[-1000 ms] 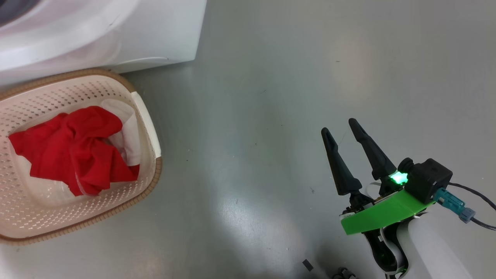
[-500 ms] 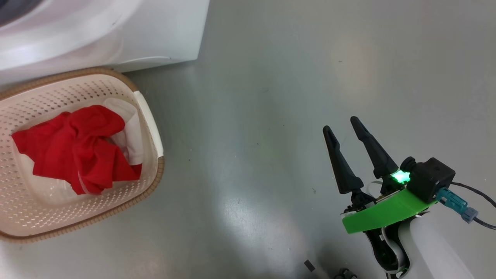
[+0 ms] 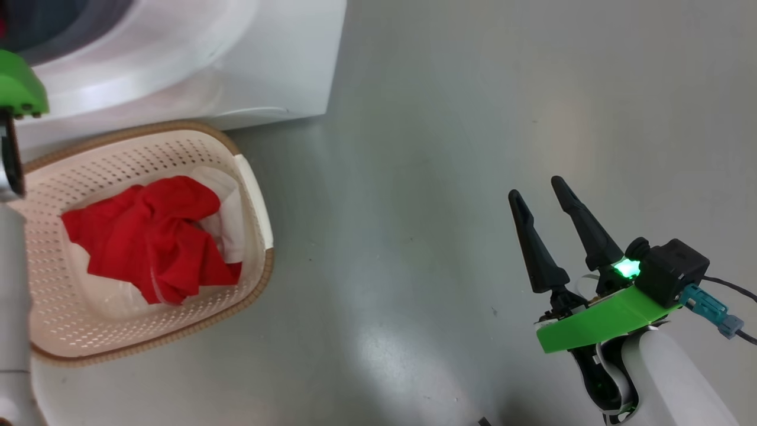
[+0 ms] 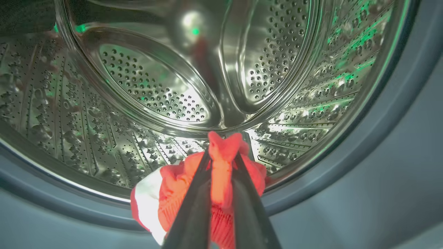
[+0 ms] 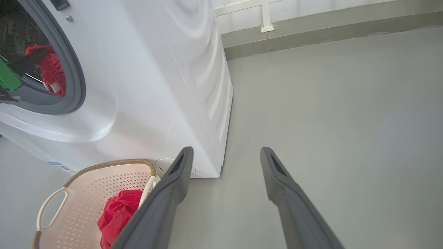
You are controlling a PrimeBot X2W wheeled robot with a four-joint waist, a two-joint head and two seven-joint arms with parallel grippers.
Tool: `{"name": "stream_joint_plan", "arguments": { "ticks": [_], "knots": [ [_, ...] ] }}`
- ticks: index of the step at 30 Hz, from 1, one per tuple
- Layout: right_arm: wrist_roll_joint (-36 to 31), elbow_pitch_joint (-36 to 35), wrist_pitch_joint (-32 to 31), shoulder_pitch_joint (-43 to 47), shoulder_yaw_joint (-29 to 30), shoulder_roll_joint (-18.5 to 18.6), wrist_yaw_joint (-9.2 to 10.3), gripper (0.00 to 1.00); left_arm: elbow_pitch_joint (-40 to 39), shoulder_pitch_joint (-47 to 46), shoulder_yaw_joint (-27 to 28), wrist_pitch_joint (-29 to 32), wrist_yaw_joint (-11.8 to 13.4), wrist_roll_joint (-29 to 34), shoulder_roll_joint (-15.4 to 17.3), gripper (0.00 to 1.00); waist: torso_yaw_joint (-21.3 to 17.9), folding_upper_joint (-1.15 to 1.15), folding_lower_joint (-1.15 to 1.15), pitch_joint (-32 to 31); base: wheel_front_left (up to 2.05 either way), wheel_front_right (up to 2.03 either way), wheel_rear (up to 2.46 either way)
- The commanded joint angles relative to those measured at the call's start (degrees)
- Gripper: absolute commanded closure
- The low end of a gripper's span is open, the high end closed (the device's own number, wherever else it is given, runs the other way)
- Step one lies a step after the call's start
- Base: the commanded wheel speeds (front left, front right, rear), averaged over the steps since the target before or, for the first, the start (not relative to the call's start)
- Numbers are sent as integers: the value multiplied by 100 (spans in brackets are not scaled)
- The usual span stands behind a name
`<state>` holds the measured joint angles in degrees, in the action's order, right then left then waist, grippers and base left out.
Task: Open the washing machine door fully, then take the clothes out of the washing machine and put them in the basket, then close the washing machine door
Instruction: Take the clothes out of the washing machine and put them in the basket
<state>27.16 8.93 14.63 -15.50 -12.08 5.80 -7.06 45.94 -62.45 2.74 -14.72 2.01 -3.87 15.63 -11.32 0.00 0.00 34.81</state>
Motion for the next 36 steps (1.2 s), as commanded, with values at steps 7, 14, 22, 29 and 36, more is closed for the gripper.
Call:
{"name": "stream_joint_plan", "arguments": {
  "ticks": [7,14,22,29,36],
  "knots": [
    [-68,-85,37,227,-88,156,-43,0,-933,729,363,-28,-70,-124,-27,100,212,0,0,-350,0,0,0],
    [-74,-70,37,299,-70,218,-43,0,-1404,1141,494,-28,-182,-77,-238,100,290,0,0,-554,0,0,0],
    [-106,-83,37,404,37,283,-43,0,-2191,1666,679,-28,-321,7,-611,100,430,0,0,-785,0,0,0],
    [-130,-85,37,484,165,310,-43,0,-2831,2142,761,-28,-327,117,-944,100,560,0,0,-950,0,0,0],
    [-149,-98,37,562,251,309,-43,0,-3331,2558,878,-28,-415,99,-1128,100,646,0,0,-1069,0,0,0]
  ]
}}
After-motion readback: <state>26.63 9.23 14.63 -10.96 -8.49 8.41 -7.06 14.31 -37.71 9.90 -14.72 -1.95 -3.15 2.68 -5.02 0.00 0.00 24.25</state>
